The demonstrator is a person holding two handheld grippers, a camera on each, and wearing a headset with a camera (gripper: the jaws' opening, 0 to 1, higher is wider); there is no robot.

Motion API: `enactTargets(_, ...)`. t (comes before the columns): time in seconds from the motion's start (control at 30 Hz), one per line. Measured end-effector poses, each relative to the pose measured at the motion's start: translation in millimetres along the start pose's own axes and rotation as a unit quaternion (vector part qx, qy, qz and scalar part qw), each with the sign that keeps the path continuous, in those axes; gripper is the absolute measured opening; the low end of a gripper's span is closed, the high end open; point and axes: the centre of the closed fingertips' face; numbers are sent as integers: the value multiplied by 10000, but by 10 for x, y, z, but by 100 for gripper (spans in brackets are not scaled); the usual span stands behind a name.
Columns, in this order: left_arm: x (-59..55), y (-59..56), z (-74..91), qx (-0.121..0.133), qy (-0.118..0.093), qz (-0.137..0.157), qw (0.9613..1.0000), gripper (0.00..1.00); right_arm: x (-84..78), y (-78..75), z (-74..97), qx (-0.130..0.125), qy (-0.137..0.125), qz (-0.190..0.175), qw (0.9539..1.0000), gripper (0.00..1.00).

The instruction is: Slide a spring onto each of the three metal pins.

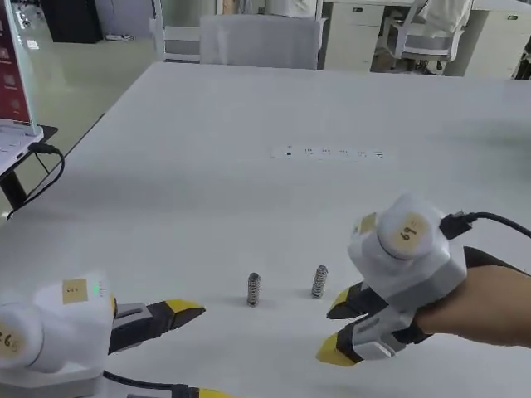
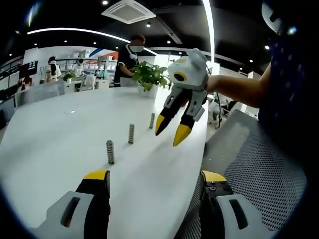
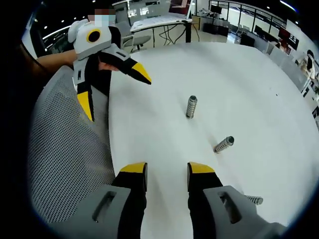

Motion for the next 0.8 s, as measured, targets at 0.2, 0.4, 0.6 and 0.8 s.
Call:
enactTargets(0.2, 39, 4, -28, -17, -12, -15, 10000, 70, -3, -72, 140, -178, -425, -272, 9986, 33)
enactTargets(0.4, 65, 21, -59, -6, -25, -9, 10000, 70, -75, -141, 305, -352, -761, -516, 9951, 36)
enactTargets(0.6, 76, 32, -68, 17, -29, 11, 10000, 71, -160, -199, 448, -509, -1111, -760, 9896, 39)
enactTargets(0.8, 117, 28, -91, 48, -72, 38, 10000, 72, -247, -310, 604, -726, -1449, -971, 9820, 45)
Point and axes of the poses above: the centre of the closed fingertips' face, and the gripper's own axes: z roughly backward along the fingers, y roughly to its left, x roughly out of its top, and after that the axes turned 9 degrees about -z, right-handed
